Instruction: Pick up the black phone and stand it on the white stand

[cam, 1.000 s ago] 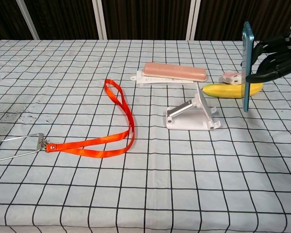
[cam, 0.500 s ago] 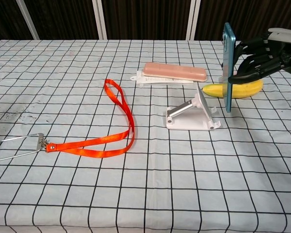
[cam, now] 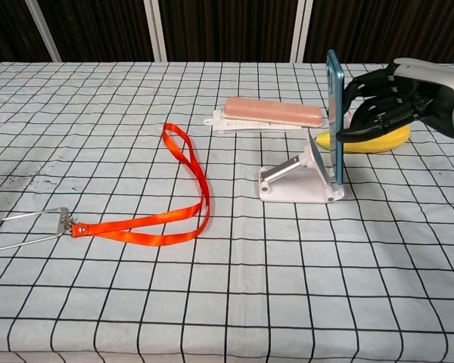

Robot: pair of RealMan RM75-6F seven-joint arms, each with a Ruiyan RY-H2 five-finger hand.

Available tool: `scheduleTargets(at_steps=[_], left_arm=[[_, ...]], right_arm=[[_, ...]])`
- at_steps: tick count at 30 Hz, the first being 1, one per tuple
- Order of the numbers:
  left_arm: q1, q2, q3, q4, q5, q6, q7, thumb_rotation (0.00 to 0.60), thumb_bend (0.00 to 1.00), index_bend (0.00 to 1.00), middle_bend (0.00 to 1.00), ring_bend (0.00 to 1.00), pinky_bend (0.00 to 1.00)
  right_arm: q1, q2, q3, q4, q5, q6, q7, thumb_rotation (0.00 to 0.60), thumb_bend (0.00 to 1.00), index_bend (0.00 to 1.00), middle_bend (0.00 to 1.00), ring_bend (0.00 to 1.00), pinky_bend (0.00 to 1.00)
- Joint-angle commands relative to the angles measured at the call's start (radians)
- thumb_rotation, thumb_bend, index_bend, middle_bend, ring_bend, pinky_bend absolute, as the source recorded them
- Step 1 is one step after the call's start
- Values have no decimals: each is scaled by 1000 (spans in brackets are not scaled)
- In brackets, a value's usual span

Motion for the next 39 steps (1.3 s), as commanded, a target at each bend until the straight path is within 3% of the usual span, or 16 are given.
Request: scheduleTargets(at_steps=[1,39], left_arm=[[0,1,0,-1,-1,-1,-2,600,0,0,0,0,0],[0,3,-1,-4,-4,-3,-9,600,0,0,0,0,0]], right_arm=[[5,-8,-5,9,-1,0,2,600,399,559,570,491,390],[22,-78,-34,95,16,10,-3,600,398,559,563,479,354]])
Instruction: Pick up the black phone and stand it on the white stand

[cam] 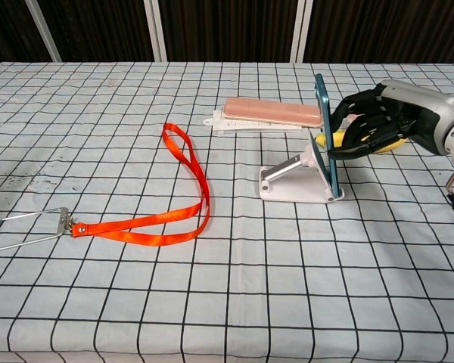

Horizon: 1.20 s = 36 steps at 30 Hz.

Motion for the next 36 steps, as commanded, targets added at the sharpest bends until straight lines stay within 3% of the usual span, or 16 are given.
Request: scheduleTargets(at_steps=[1,8,10,15,18,29,36], left_arm=[[0,0,0,0,0,0,-1,600,0,0,0,0,0],[0,0,0,0,1,1,-4,600,0,0,0,0,0],[0,0,0,0,2,1,-4,600,0,0,0,0,0],[1,1,1,0,4,4,-7,600,0,0,0,0,0],[1,1,1,1,6,5,-8,600,0,0,0,0,0],[3,3,1,0,10,8,-15,600,0,0,0,0,0],[6,5,3,1,18,15,-19,600,0,0,0,0,0]], right_arm=[[0,-3,-1,4,-1,3,-2,600,397,559,562,477,354],[3,-2,-4,5,-3,2,-9,600,262,512,471,385,270],[5,2,-9,3,-3,-6,-20,600,207,431,403,319,241],[9,10,-16,-7,13,-23,-53,600,66,114,122,99,178],[13,16,-19,-16,26,-34,-80,600,33,18,34,47,168],[4,48,-27,-76,40,-15,-163,600,0,0,0,0,152],[-47,164,-75,-137,14,38,-268,600,0,0,0,0,152]])
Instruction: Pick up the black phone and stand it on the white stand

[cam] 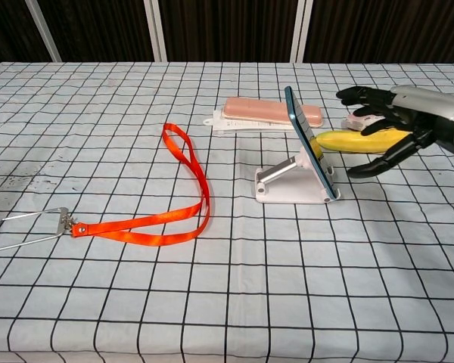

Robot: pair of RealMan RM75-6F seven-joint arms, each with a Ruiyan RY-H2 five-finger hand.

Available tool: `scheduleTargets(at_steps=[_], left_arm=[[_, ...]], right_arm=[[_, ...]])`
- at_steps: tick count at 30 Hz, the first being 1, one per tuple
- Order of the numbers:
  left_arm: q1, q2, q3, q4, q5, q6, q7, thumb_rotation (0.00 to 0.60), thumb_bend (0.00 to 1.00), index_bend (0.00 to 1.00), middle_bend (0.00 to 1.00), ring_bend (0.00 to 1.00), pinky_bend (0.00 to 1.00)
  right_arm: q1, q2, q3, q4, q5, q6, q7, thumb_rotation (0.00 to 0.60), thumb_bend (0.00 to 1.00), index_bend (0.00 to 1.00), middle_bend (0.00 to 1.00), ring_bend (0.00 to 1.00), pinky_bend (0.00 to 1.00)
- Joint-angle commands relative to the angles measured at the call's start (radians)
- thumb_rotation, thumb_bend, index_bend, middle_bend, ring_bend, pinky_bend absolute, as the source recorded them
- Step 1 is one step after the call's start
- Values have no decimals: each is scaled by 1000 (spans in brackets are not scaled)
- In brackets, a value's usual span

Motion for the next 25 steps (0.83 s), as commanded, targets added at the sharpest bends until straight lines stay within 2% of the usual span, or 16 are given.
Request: scheduleTargets(at_steps=[1,4,8,13,15,21,25], left_arm=[[1,1,1,0,2,2,-2,600,0,0,0,0,0],[2,1,3,3,7,5,-1,600,0,0,0,0,0],[3,-1,4,11,5,5,18,600,0,0,0,0,0],[8,-7,4,14,5,16,30,600,0,0,0,0,0],[9,-8,2,15,4,20,36,600,0,0,0,0,0],[11,-13,1,22,6,29,47,600,0,0,0,0,0],[8,-14,1,23,1,20,56,600,0,0,0,0,0]], right_arm=[[-45,91,-39,-43,-22,47,-76,600,0,0,0,0,152],[-88,167,-65,-70,-31,101,-144,600,0,0,0,0,152],[-172,269,-102,-95,-47,230,-277,600,1,0,0,0,152],[-276,308,-140,-67,-39,403,-514,600,9,0,0,0,152],[-301,315,-144,-64,-32,441,-558,600,10,0,0,0,152],[-358,319,-139,-55,-44,528,-565,600,13,0,0,0,152],[-374,317,-131,-51,-48,538,-537,600,23,0,0,0,152]])
